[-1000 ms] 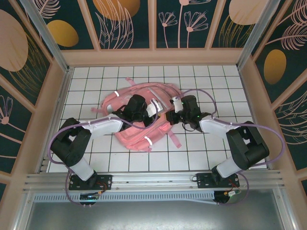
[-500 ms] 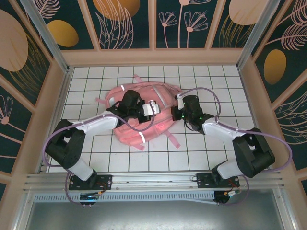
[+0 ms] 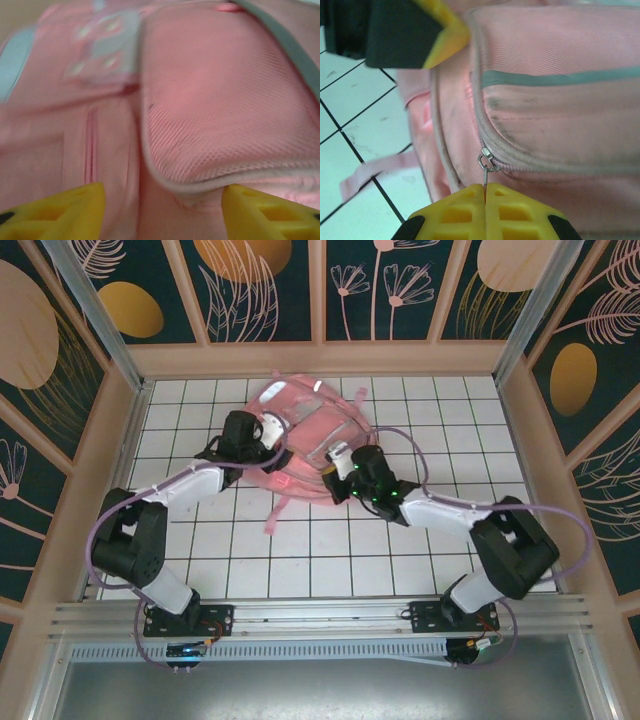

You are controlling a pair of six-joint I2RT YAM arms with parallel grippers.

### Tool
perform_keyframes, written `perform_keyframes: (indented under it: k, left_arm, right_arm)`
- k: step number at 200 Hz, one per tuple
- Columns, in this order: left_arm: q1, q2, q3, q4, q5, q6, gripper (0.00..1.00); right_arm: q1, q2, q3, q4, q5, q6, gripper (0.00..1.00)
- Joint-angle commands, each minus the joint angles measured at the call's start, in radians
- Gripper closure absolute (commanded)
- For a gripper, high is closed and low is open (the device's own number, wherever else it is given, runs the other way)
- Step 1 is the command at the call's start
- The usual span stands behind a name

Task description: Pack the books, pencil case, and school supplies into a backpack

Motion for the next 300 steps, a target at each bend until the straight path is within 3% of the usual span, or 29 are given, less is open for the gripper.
perform_keyframes:
  k: [1, 27, 57, 78, 118, 136, 159, 184, 223, 257, 300]
  left_arm:
    - [0.032, 0.001, 0.075, -0.018, -0.016, -0.356, 0.34]
    - [0.032, -0.054, -0.023, 0.032, 0.135, -0.586, 0.30]
    - [0.031, 0.003, -0.054, -0.029, 0.190, -0.882, 0.33]
    - [0.024, 0.056, -0.037, -0.073, 0.201, -0.969, 0.28]
    - [-0.035, 0.060, -0.039, -0.012, 0.137, -1.091, 0.32]
    - [-0.055, 0.059, -0.037, -0.001, 0.088, -1.148, 0.40]
    - [-0.070, 0.058, -0.037, 0.034, 0.041, -1.209, 0.63]
    - [-0.068, 0.048, -0.003, 0.010, 0.030, -1.190, 1.00]
    - [-0.010, 0.049, 0.079, -0.177, 0.035, -1.026, 1.00]
    - [0.031, 0.057, 0.087, -0.234, 0.067, -0.917, 1.00]
    - [0.056, 0.140, 0.188, -0.355, 0.106, -0.644, 1.00]
  right_arm:
    - [0.050, 0.077, 0.083, 0.001, -0.051, -0.012, 1.00]
    - [0.051, 0.126, 0.114, 0.019, -0.080, -0.021, 1.00]
    - [0.049, 0.143, 0.120, -0.009, -0.119, -0.063, 1.00]
    - [0.049, 0.151, 0.126, -0.019, -0.139, -0.073, 1.00]
    - [0.050, 0.154, 0.135, -0.028, -0.164, -0.081, 1.00]
    - [0.056, 0.153, 0.136, -0.030, -0.166, -0.085, 1.00]
    - [0.063, 0.148, 0.126, -0.030, -0.138, -0.086, 1.00]
    - [0.048, 0.133, 0.101, -0.058, -0.104, -0.105, 1.00]
    - [-0.032, 0.083, 0.031, -0.081, 0.048, -0.065, 1.00]
    - [-0.097, 0.036, -0.021, -0.089, 0.083, -0.038, 1.00]
    - [-0.140, 0.035, -0.038, -0.087, 0.153, 0.012, 1.00]
